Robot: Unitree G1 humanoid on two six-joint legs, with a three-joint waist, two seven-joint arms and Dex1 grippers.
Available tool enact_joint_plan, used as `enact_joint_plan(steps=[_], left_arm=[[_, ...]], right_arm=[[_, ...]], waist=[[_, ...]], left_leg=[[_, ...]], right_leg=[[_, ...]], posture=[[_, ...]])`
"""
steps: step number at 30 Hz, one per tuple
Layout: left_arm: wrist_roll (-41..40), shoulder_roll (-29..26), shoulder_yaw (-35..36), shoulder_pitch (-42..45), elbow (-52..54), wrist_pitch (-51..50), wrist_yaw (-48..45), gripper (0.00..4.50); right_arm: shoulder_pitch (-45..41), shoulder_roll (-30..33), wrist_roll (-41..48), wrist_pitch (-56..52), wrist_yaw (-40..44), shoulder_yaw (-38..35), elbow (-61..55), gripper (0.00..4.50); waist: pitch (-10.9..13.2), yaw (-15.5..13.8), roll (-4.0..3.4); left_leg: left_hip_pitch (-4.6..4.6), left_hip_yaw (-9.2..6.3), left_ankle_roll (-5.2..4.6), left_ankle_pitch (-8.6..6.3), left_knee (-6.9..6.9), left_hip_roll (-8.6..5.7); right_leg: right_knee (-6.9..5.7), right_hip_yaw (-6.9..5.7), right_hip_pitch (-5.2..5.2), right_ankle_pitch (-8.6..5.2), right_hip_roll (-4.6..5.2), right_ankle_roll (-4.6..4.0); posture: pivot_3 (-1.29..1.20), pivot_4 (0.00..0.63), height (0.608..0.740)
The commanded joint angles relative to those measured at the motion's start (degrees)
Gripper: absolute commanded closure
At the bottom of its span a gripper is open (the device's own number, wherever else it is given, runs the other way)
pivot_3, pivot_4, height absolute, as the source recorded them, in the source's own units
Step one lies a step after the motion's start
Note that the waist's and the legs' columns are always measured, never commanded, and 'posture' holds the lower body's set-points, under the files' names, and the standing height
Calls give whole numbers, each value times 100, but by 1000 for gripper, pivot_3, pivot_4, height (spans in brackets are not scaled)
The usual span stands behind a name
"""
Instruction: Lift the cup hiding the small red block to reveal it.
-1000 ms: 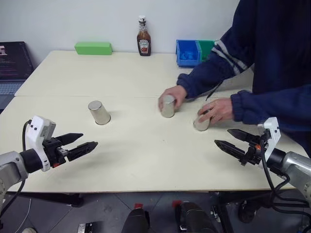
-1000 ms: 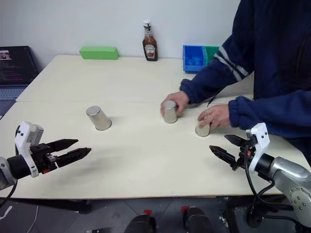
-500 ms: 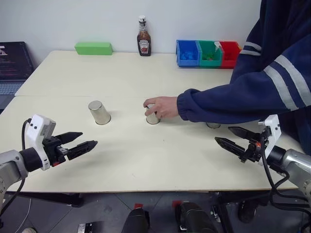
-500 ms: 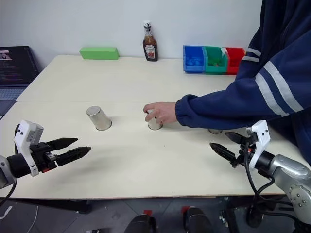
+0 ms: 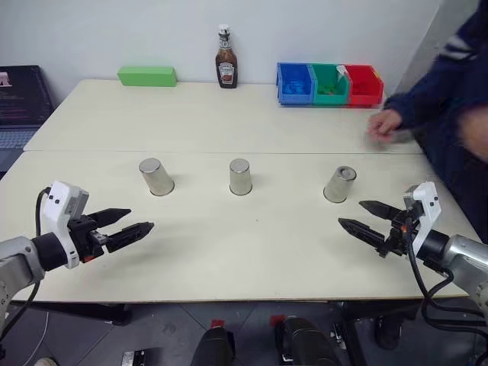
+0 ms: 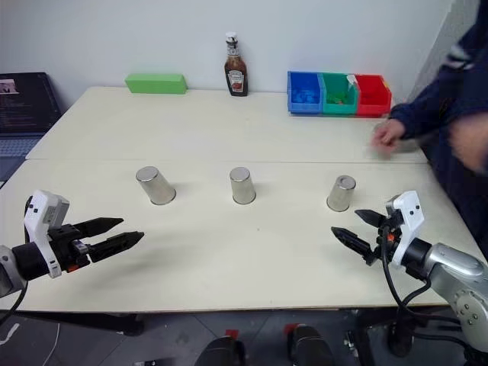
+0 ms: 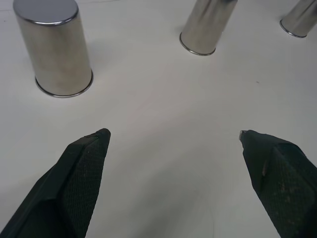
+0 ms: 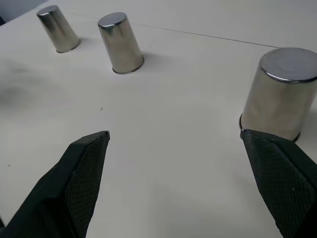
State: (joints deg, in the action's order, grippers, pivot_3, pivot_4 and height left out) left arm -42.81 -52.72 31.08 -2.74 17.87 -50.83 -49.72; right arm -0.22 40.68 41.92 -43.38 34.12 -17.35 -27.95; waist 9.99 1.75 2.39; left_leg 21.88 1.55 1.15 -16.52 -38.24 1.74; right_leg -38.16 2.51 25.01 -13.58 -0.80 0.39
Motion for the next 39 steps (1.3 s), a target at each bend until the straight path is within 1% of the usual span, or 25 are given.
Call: enact_joint_plan(steps=[1, 4, 6, 10, 13, 17, 21, 28, 33, 37, 38, 39], left_arm=[[-343, 63, -420, 335, 812, 8, 7, 44], [-334, 190, -1162, 667, 1457, 307, -95, 44], [-323, 310, -1438, 912, 1572, 430, -74, 44], [1, 688, -2146, 1594, 1482, 918, -68, 44], [207, 986, -2666, 2018, 1227, 1155, -186, 44], [606, 1296, -3153, 2097, 945, 1500, -176, 44], [809, 1462, -3292, 2051, 846, 1734, -138, 44], [906, 1561, -3248, 2266, 556, 1820, -105, 44], [946, 1523, -3242, 2159, 558, 1855, -105, 44], [972, 1505, -3204, 2140, 514, 1868, -103, 0], [978, 1496, -3197, 2147, 498, 1871, -116, 0], [981, 1490, -3192, 2157, 480, 1871, -127, 0]], right_arm=[[-206, -159, -600, 492, -314, 153, 264, 0], [-476, -471, -989, 873, -579, 261, 710, 0], [-585, -585, -1147, 1028, -575, 328, 915, 0], [-822, -722, -1574, 1473, -516, 590, 1474, 0], [-1248, -926, -1926, 1843, -516, 859, 2191, 0], [-1733, -1255, -2185, 2307, -476, 1011, 3087, 0], [-2075, -1422, -2360, 2634, -345, 1130, 3614, 0], [-2795, -1699, -2638, 3187, -374, 1153, 4769, 0], [-3055, -1789, -2712, 3467, -289, 1128, 5278, 0], [-3118, -1810, -2729, 3611, -224, 1086, 5456, 755], [-3119, -1805, -2733, 3630, -210, 1085, 5466, 1073], [-3118, -1798, -2742, 3648, -200, 1089, 5471, 1256]], waist=[[-2, -5, 3], [-3, -5, 3], [-4, -4, 2], [-4, -5, 2], [-4, 21, 0], [-3, 24, 0], [0, 16, -4], [0, 18, -5], [1, 18, -7], [1, 18, -7], [1, 18, -7], [1, 19, -7]], left_leg=[[-1, 0, 0, 0, -1, -1], [0, 3, 0, 0, -8, -6], [2, 6, 1, 0, -18, -9], [0, 4, 0, 0, -29, -9], [-1, 6, 0, 0, -53, -11], [-26, 12, -5, 4, -71, -15], [-67, 9, -7, 4, -66, -13], [-71, 10, -7, 4, -65, -14], [-76, 9, -7, 4, -60, -13], [-74, 8, -7, 4, -58, -13], [-74, 9, -7, 4, -57, -13], [-74, 9, -7, 4, -58, -13]], right_leg=[[0, 1, -2, 2, 0, 3], [1, 6, -6, 7, 0, 11], [1, 10, -9, 11, -1, 17], [-3, 7, -16, 13, -9, 18], [-31, 14, -16, 12, -14, 17], [-60, 18, -30, 13, -18, 20], [-61, 20, -68, 10, -18, 16], [-61, 21, -73, 10, -17, 16], [-57, 22, -78, 9, -17, 14], [-53, 21, -78, 9, -16, 14], [-53, 22, -78, 9, -15, 14], [-53, 22, -78, 10, -15, 15]], posture=[[0, 150, 740], [0, 150, 740], [0, 150, 740], [0, 150, 740], [0, 150, 740], [0, 150, 740], [0, 150, 740], [0, 150, 740], [0, 150, 740], [0, 150, 740], [0, 150, 740], [0, 150, 740]])
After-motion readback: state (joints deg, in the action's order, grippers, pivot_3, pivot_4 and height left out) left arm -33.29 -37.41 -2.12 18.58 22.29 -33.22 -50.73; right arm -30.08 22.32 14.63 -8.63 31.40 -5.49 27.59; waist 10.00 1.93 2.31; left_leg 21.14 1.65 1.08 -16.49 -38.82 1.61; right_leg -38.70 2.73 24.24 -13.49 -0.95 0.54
